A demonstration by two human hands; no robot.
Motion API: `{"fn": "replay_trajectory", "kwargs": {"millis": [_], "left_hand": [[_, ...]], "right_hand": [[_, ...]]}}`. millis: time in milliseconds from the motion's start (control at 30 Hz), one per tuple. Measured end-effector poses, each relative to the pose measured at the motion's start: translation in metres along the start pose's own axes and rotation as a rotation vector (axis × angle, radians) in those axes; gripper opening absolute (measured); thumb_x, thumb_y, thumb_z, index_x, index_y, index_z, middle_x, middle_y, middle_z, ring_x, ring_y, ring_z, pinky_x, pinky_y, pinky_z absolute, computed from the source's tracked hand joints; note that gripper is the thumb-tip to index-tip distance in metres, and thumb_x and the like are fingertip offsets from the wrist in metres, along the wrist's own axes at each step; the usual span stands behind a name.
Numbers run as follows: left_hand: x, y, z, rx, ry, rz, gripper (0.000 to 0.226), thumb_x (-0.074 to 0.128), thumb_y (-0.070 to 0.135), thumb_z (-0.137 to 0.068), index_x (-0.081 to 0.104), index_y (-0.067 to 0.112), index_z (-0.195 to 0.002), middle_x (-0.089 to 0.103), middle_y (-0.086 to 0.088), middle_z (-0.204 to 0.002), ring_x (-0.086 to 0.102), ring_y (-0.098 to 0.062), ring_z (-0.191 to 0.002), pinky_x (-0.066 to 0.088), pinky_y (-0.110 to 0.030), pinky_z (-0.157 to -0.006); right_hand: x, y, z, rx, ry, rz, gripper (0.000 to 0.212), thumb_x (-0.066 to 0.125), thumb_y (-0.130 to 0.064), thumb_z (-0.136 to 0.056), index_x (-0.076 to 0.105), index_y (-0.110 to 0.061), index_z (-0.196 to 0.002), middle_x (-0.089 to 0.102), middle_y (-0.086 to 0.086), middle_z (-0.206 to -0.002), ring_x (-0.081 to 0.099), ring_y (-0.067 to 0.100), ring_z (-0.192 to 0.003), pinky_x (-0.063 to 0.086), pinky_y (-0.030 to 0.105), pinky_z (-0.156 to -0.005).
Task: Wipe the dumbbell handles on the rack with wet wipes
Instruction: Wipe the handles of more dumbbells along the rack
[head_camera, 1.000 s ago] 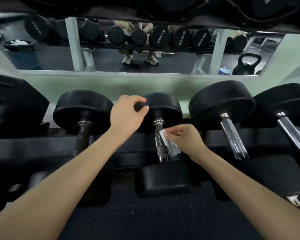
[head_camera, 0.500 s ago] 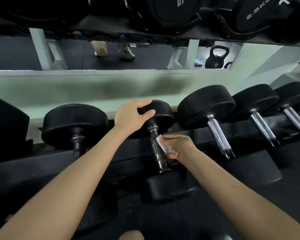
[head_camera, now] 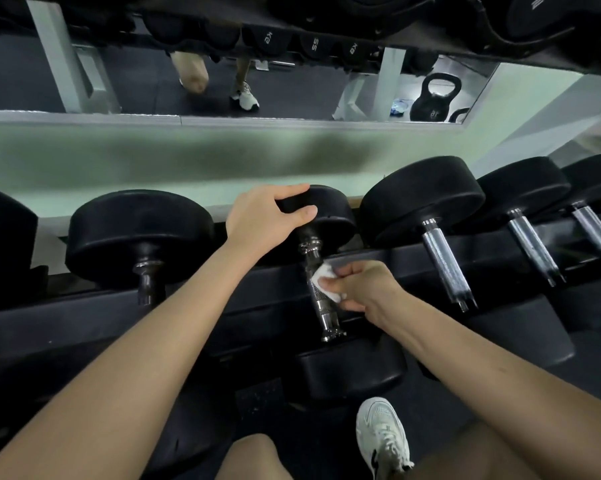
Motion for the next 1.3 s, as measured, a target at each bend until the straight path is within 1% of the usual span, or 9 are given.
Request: {"fn": "replay_trajectory", "kwargs": {"millis": [167,300,467,633,733,900,1000,1133,1300], "left_hand": [[0.001,0.000,0.002,0.020,0.002,0.005,0.041,0.066,0.050,-0.079,0.058,0.047,-0.119,0.058,0.013,-0.130,0.045,-0.012,-0.128,0.042,-0.033,-0.099],[0.001,0.000,0.005,0.026,-0.001,-0.019,0.041,0.063,0.051,-0.081,0.057,0.048,-0.121,0.056,0.010,-0.131,0.045,-0.012,-0.127,0.040,-0.031,-0.097],[0.002,0.000,0.005,0.012,-0.007,-0.011,0.041,0.063,0.050,-0.081,0.056,0.048,-0.121,0.056,0.010,-0.132,0.044,-0.013,-0.128,0.040,-0.034,-0.100],[0.003,0.000,0.004,0.013,-0.006,0.012,0.041,0.065,0.049,-0.080,0.057,0.047,-0.121,0.056,0.010,-0.132,0.045,-0.013,-0.128,0.040,-0.035,-0.101],[0.003,0.001,0.004,0.004,-0.010,0.017,0.041,0.065,0.050,-0.080,0.057,0.048,-0.120,0.055,0.011,-0.132,0.045,-0.013,-0.128,0.041,-0.036,-0.100],[0.002,0.002,0.006,-0.008,-0.002,0.000,0.040,0.064,0.051,-0.081,0.056,0.050,-0.120,0.053,0.011,-0.133,0.043,-0.014,-0.128,0.041,-0.036,-0.098],[0.003,0.002,0.007,-0.011,0.009,-0.001,0.039,0.063,0.050,-0.082,0.055,0.051,-0.120,0.053,0.011,-0.131,0.043,-0.014,-0.127,0.042,-0.035,-0.096],[0.004,0.003,0.007,-0.007,0.003,-0.007,0.039,0.062,0.051,-0.082,0.055,0.050,-0.121,0.053,0.011,-0.132,0.043,-0.015,-0.127,0.042,-0.037,-0.098],[0.003,-0.001,0.004,-0.001,-0.010,-0.001,0.040,0.063,0.053,-0.080,0.055,0.053,-0.119,0.055,0.009,-0.130,0.043,-0.015,-0.128,0.040,-0.041,-0.102]], "right_hand": [[-0.005,-0.004,0.003,-0.029,-0.084,0.068,0.028,0.079,-0.002,-0.071,0.056,-0.010,-0.084,0.060,0.001,-0.074,0.058,0.011,-0.066,0.054,0.027,-0.073],[-0.004,-0.005,0.004,-0.080,-0.126,-0.060,0.044,0.078,0.005,-0.069,0.056,-0.008,-0.104,0.062,0.000,-0.090,0.063,0.012,-0.077,0.055,0.029,-0.073],[-0.002,-0.003,0.002,-0.119,-0.144,-0.040,0.026,0.077,0.001,-0.072,0.067,-0.003,-0.096,0.064,-0.001,-0.073,0.061,0.006,-0.063,0.055,0.024,-0.073],[0.012,-0.019,-0.011,-0.149,0.003,-0.116,0.024,0.078,-0.008,-0.073,0.061,-0.014,-0.056,0.064,0.003,-0.070,0.062,0.020,-0.078,0.052,0.044,-0.093],[0.006,-0.010,-0.005,-0.175,-0.071,-0.061,0.010,0.074,-0.006,-0.077,0.069,-0.005,-0.068,0.063,0.005,-0.074,0.061,0.015,-0.077,0.051,0.041,-0.095],[-0.001,-0.003,-0.003,-0.188,-0.180,0.070,0.017,0.069,0.002,-0.078,0.062,0.016,-0.084,0.060,0.004,-0.068,0.058,0.009,-0.071,0.051,0.018,-0.075],[0.009,-0.017,-0.013,-0.188,-0.104,-0.001,0.013,0.073,0.000,-0.075,0.065,-0.007,-0.068,0.061,-0.003,-0.060,0.057,0.011,-0.062,0.049,0.021,-0.066],[0.009,-0.016,-0.017,-0.151,-0.131,0.019,0.011,0.075,-0.010,-0.077,0.069,-0.008,-0.086,0.063,0.000,-0.073,0.061,0.016,-0.070,0.053,0.027,-0.068],[-0.008,0.006,-0.003,0.017,-0.205,0.319,0.055,0.080,-0.019,-0.074,0.056,-0.002,-0.121,0.064,0.006,-0.080,0.056,0.014,-0.065,0.043,0.024,-0.060]]}}
Point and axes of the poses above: each hand's wrist, its own z-axis away from the middle knuckle, its own x-axis out of the palm, y = z × x, the point moved 2 cm from there along -z, towards the middle knuckle
